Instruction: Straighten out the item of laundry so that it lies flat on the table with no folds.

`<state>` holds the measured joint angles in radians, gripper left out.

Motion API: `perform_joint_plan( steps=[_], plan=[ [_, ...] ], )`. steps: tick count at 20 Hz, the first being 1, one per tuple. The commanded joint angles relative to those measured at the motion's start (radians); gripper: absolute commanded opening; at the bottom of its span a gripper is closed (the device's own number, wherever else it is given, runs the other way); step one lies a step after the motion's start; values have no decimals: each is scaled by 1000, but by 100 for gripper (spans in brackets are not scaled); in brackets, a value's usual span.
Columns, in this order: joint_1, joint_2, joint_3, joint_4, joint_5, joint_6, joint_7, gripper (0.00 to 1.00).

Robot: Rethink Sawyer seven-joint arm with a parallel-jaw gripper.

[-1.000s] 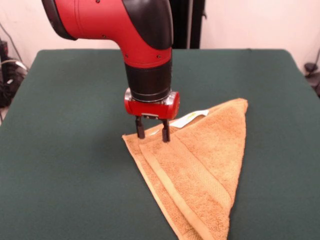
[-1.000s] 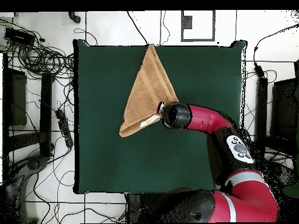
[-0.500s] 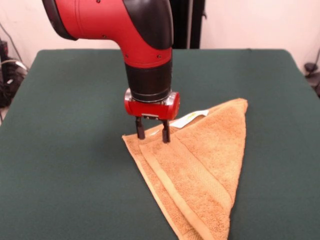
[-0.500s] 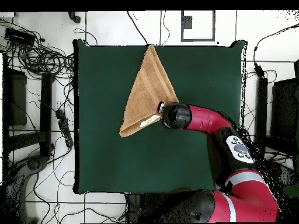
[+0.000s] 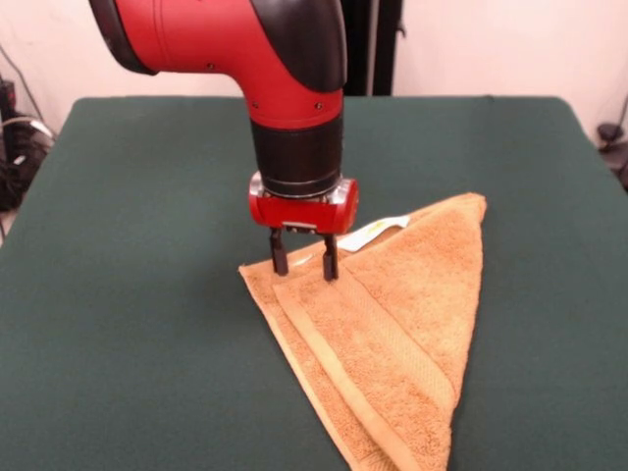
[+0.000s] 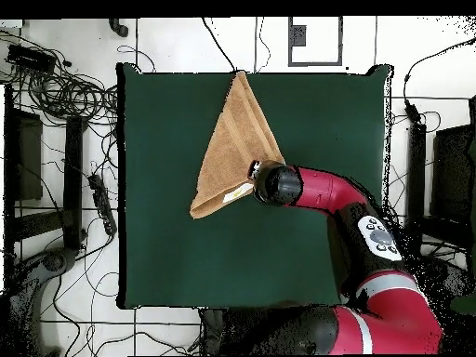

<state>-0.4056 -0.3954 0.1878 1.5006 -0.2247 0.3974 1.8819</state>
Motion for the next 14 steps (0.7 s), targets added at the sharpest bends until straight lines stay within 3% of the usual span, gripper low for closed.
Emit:
perform_joint_plan(
  steps=[1,14],
  plan=[
    [27,-80,58,113,-33,-53,61,100],
    [-10,1,44,154,-86,-188,67,100]
  ],
)
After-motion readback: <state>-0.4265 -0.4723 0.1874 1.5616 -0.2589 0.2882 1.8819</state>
